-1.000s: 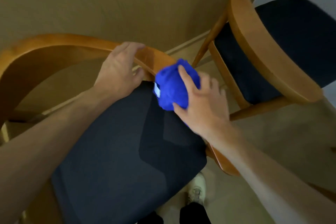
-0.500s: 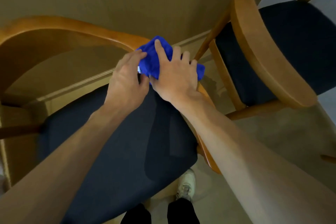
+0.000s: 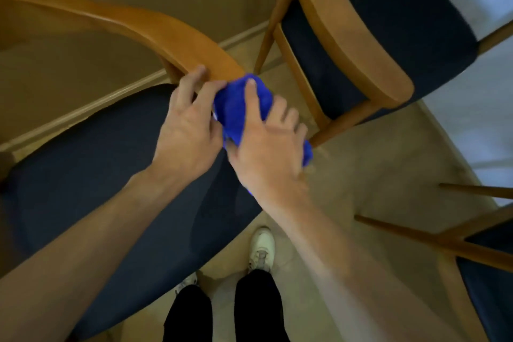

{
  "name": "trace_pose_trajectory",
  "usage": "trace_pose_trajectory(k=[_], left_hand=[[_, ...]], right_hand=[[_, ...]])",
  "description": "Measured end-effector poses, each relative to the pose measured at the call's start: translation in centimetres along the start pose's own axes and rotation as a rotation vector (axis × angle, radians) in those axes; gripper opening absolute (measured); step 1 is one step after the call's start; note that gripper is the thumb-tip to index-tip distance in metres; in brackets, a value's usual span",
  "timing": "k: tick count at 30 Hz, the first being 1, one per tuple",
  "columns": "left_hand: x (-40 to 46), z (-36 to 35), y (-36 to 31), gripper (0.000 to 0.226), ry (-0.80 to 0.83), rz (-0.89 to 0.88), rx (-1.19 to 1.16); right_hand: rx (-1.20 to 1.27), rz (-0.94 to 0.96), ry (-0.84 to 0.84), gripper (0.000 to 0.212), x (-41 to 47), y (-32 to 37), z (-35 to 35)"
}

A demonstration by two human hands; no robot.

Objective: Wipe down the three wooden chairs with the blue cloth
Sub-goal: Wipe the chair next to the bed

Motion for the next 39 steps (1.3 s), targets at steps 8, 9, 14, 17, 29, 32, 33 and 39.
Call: trace_pose_trajectory(k=[8, 9, 14, 17, 29, 32, 33, 39], left_hand=[[-0.3, 1.3, 0.5, 0.076, 0.175, -0.182, 0.426], [-0.7, 1.2, 0.1, 0.077, 0.228, -0.249, 0.435], [-3.6, -0.1, -1.5, 0.070, 0.299, -0.314, 0.400], [-3.5, -0.1, -1.7, 0.070, 0.223, -0.195, 0.368], [-0.7, 2.1, -0.5, 0.057, 0.108, -0.072, 0.370], [-4.0, -0.1, -3.0, 0.057, 0.179, -0.103, 0.314], [-5.0, -0.8, -3.8, 0.057, 0.193, -0.122, 0.285], [-3.5, 0.0, -2.0, 0.066, 0.178, -0.004, 0.239]], right_hand=[[0.063, 0.054, -0.105, 0.083, -0.9, -0.9, -0.1], [0.078, 0.023, -0.100, 0.082, -2.8, -2.0, -0.1], [0.119, -0.025, 0.024, 0.095, -7.8, -4.3, -0.4], [0.082, -0.029, 0.008, 0.097, -6.1, -3.7, -0.3], [0.064, 0.103, -0.035, 0.087, -1.7, -2.0, 0.2], [0.122, 0.045, 0.041, 0.093, -6.0, -4.0, 0.0], [0.121, 0.030, 0.057, 0.095, -7.1, -4.2, -0.1], [0.004, 0.051, 0.023, 0.098, -1.9, -1.4, 0.3]])
Point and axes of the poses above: each hand's wrist, its own x-axis towards the middle knuckle, its own z-axis out of the back of the hand, y = z × x, the point moved 2 cm from there along x, towards the middle knuckle, and after that the axes turned 4 degrees about y, right-handed, at the moved point
